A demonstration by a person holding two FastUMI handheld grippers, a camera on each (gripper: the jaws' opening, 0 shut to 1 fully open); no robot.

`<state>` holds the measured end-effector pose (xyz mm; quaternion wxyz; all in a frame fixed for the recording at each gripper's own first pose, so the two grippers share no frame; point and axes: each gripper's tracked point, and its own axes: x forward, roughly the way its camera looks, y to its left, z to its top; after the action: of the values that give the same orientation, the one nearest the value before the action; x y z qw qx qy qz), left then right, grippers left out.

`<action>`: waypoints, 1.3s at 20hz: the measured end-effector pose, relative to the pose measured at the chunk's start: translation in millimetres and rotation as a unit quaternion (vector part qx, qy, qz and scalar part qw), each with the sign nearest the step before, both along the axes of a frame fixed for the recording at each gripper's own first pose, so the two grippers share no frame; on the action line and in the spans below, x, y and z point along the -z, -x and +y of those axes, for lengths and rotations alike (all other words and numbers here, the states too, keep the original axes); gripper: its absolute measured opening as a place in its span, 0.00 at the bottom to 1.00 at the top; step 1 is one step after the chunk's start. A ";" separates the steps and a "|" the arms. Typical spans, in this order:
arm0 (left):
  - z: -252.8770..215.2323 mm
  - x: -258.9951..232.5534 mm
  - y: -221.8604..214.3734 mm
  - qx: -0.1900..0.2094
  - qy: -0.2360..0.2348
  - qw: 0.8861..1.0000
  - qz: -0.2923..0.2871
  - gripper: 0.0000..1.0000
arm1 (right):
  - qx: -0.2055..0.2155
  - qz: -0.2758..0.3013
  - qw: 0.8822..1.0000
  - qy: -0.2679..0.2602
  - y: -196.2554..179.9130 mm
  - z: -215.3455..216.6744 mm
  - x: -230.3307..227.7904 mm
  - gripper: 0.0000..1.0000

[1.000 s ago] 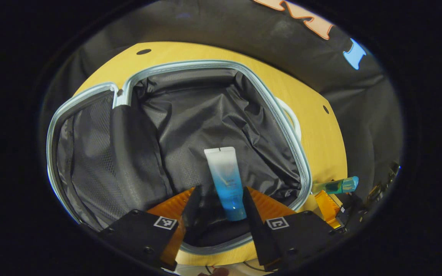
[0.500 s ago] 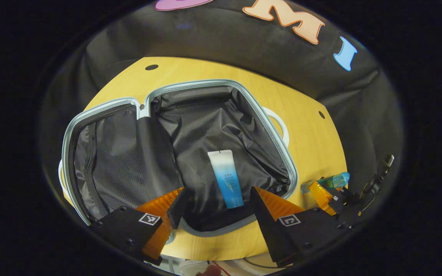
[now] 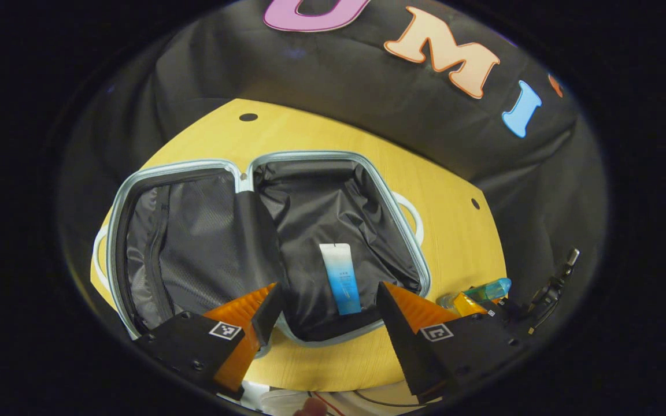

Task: First open the suitcase, pack the skin care products into it, and then close the suitcase.

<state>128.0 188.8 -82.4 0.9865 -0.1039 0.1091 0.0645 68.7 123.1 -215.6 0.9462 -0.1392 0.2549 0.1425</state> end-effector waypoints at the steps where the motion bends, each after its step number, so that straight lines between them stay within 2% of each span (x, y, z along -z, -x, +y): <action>1: 3.1 -2.6 3.7 -0.002 0.003 1.000 -0.004 0.96 | -0.007 -0.002 1.000 -0.003 2.0 9.8 -9.4 0.46; 3: 9.3 -9.1 12.6 -0.004 0.011 1.000 -0.014 0.99 | -0.025 -0.011 1.000 -0.012 4.8 36.1 -31.4 0.43; 6: 18.3 -22.7 30.9 -0.005 0.019 0.999 -0.039 0.96 | -0.070 -0.014 0.997 -0.040 4.8 89.9 -53.6 0.43; 7: 21.1 -25.8 37.9 -0.005 0.020 0.999 -0.045 0.96 | -0.086 -0.014 0.995 -0.043 2.7 107.0 -55.9 0.46; 8: 24.8 -28.8 45.3 -0.008 0.019 0.999 -0.049 0.93 | -0.101 -0.014 0.994 -0.042 -0.3 123.5 -54.1 0.43; 9: 28.8 -32.2 52.5 -0.010 0.017 0.998 -0.056 0.93 | -0.112 -0.010 0.993 -0.037 -3.1 137.1 -49.1 0.46; 11: 39.2 -34.8 63.4 -0.018 0.017 0.998 -0.062 0.96 | -0.126 0.014 0.992 -0.028 -9.9 159.9 -25.8 0.43; 12: 44.2 -34.5 68.0 -0.021 0.019 0.998 -0.064 0.96 | -0.130 0.033 0.991 -0.023 -11.4 168.3 -10.2 0.46; 13: 50.7 -35.0 71.7 -0.027 0.021 0.997 -0.067 0.96 | -0.133 0.050 0.990 -0.014 -13.0 174.6 3.8 0.43; 17: 81.4 -28.3 87.5 -0.056 0.039 0.995 -0.070 0.96 | -0.131 0.100 0.985 0.048 -16.8 168.7 54.8 0.46; 18: 87.3 -26.0 91.6 -0.061 0.044 0.995 -0.070 0.96 | -0.128 0.110 0.984 0.060 -17.4 165.5 63.7 0.43; 19: 93.3 -24.7 95.4 -0.066 0.048 0.994 -0.071 0.96 | -0.126 0.118 0.983 0.068 -16.0 163.0 71.0 0.46; 20: 99.3 -22.2 98.2 -0.072 0.052 0.994 -0.070 0.96 | -0.124 0.129 0.981 0.075 -14.2 161.2 75.9 0.43; 26: 127.5 -15.7 113.4 -0.098 0.070 0.990 -0.074 0.96 | -0.112 0.113 0.986 0.051 -29.6 175.4 71.6 0.48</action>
<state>14.6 316.3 -66.7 0.9711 -0.1871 0.0289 0.1453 98.3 298.5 -287.2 0.8812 -0.1977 0.3501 0.2488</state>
